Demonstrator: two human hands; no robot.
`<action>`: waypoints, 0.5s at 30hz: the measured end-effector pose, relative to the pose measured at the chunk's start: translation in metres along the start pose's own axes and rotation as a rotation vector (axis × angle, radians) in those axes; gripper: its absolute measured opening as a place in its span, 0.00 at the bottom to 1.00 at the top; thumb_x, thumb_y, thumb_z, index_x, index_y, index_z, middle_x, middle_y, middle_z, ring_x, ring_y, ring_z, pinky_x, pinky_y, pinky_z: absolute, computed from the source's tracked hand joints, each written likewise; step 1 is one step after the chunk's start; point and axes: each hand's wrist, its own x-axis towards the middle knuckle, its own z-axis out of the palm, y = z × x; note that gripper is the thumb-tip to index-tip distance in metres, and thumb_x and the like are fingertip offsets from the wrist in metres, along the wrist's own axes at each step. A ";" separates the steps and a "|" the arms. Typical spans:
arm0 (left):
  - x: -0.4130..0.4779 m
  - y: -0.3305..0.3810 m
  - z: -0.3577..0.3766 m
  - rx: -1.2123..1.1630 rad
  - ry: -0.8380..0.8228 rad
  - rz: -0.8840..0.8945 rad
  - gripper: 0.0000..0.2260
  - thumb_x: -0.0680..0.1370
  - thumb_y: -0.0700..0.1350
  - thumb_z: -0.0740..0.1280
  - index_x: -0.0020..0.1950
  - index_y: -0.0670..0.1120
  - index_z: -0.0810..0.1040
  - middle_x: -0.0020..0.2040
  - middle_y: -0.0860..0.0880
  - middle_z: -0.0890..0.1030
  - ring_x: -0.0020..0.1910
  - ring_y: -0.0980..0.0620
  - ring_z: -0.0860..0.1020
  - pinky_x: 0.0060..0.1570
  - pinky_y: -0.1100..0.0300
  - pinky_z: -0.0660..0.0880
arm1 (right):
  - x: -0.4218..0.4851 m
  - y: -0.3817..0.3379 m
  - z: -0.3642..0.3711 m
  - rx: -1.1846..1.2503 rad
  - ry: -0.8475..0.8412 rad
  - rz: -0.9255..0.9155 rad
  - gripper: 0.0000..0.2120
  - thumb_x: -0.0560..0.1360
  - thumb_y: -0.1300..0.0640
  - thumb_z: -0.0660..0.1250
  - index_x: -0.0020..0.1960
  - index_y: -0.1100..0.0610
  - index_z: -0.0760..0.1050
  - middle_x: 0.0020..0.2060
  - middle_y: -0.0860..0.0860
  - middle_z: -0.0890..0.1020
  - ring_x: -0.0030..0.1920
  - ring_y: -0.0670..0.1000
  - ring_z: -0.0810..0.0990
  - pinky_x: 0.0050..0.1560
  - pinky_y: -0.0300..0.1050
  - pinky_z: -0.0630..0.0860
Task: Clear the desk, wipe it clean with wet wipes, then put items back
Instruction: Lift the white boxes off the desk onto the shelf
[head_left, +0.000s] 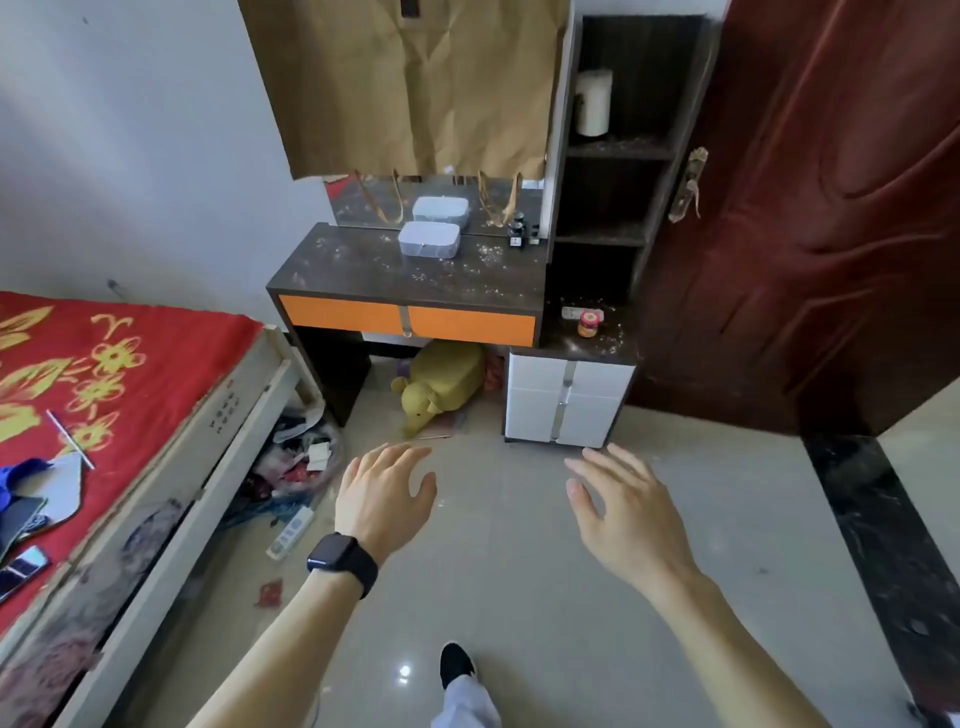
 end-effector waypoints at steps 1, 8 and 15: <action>0.011 -0.002 0.002 -0.005 -0.017 0.010 0.17 0.78 0.56 0.64 0.66 0.56 0.78 0.64 0.54 0.79 0.67 0.48 0.73 0.66 0.51 0.66 | 0.011 0.000 0.003 0.009 -0.002 -0.003 0.22 0.78 0.43 0.54 0.64 0.48 0.80 0.65 0.45 0.79 0.72 0.50 0.69 0.70 0.48 0.68; 0.117 -0.024 0.011 -0.024 0.041 0.015 0.18 0.76 0.56 0.62 0.64 0.55 0.79 0.63 0.52 0.80 0.66 0.46 0.74 0.64 0.47 0.69 | 0.119 -0.004 0.023 -0.095 -0.004 -0.027 0.26 0.79 0.41 0.47 0.65 0.46 0.79 0.68 0.47 0.77 0.74 0.53 0.67 0.69 0.52 0.68; 0.233 -0.046 0.000 -0.012 0.084 0.051 0.20 0.75 0.56 0.61 0.64 0.53 0.79 0.65 0.49 0.80 0.67 0.43 0.73 0.64 0.44 0.69 | 0.233 -0.012 0.036 -0.129 0.029 -0.038 0.21 0.80 0.45 0.52 0.65 0.48 0.79 0.67 0.50 0.78 0.73 0.56 0.69 0.68 0.59 0.70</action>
